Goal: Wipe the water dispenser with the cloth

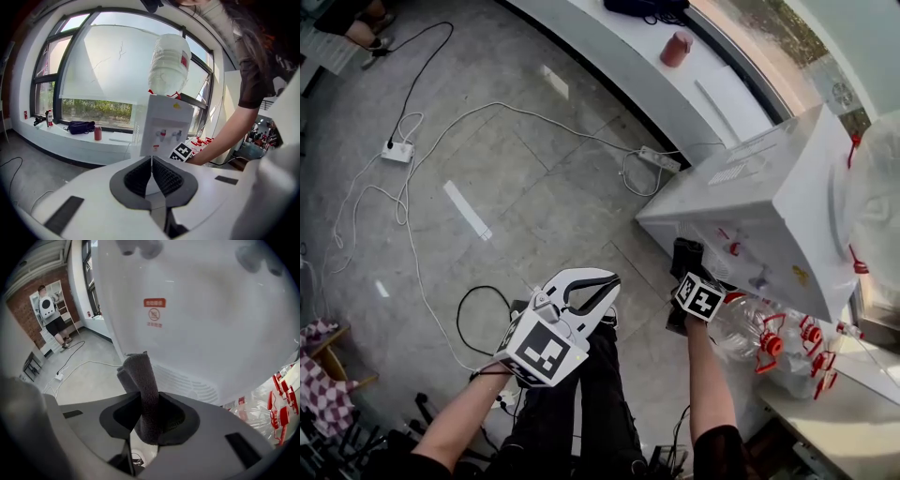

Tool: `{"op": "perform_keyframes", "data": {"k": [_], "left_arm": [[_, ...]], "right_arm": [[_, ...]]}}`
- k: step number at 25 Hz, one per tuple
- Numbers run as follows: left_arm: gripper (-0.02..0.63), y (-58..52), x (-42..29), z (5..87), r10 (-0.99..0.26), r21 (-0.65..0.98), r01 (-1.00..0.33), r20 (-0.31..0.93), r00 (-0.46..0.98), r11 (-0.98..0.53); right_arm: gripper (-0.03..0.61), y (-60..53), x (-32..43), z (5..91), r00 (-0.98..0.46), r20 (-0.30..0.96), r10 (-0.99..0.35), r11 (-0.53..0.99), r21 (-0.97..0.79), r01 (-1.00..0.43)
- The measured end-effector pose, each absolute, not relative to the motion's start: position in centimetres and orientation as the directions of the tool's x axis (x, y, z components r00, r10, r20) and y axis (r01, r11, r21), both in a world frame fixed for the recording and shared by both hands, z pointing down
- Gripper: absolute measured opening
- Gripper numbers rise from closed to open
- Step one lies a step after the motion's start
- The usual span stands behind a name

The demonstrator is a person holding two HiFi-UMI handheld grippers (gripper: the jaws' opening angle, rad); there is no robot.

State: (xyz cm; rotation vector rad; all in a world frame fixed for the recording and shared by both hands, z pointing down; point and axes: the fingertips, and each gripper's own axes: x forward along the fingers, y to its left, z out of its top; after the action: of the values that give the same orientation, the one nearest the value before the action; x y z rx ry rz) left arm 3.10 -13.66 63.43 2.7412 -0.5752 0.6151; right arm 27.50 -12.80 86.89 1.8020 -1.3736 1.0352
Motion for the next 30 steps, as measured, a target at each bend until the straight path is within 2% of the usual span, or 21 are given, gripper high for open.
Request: {"op": "perform_keyframes", "data": {"k": [15, 22, 30], "left_arm": [[0.02, -12.0, 6.2, 63.8, -0.26, 0.19, -0.375, 0.448, 0.855, -0.907], [0.02, -11.8, 5.6, 64.1, -0.267, 0.195, -0.387, 0.453, 0.85, -0.901], [0.02, -12.4, 4.2, 64.3, -0.308, 0.196, -0.43, 0.451, 0.838, -0.881]], "right_arm": [[0.11, -5.8, 37.4, 85.6, 0.274, 0.889, -0.367, -0.302, 0.164, -0.939], [0.109, -4.1, 41.1, 85.0, 0.355, 0.879, -0.32, -0.391, 0.219, -0.894], [0.107, -3.9, 37.4, 85.2, 0.32, 0.882, -0.345, -0.34, 0.2, -0.919]]}}
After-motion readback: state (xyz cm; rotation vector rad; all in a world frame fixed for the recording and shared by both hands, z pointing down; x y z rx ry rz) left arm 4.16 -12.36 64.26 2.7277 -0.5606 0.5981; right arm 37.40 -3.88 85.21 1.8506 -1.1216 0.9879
